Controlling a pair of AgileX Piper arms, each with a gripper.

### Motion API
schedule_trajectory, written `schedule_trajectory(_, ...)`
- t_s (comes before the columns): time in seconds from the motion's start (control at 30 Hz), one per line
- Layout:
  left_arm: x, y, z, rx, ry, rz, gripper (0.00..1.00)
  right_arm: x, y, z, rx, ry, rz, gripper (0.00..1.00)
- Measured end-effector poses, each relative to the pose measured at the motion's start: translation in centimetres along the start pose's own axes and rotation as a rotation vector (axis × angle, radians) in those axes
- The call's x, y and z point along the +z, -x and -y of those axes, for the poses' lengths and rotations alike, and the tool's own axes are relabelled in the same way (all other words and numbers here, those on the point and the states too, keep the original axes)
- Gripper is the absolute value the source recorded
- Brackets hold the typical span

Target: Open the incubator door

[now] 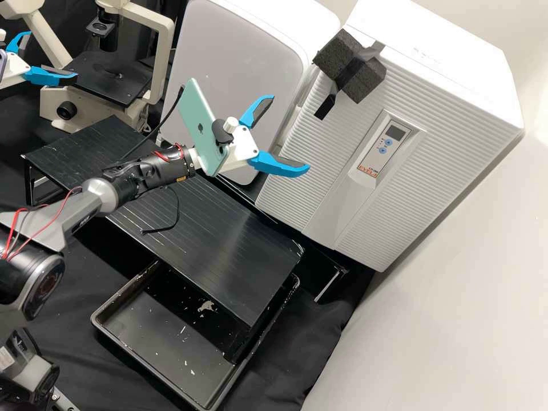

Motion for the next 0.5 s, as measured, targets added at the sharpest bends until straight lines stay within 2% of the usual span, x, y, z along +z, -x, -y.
schedule_trajectory(0.23, 0.0, 0.0, 0.0, 0.0, 0.0, 0.0, 1.0, 0.4, -1.1, 0.3, 0.022, -0.005, 0.038, 1.0)
schedule_trajectory(0.5, 0.0, 0.0, 0.0, 0.0, 0.0, 0.0, 1.0, 2.0, -2.5, 0.5, 0.055, -0.005, 0.107, 1.0)
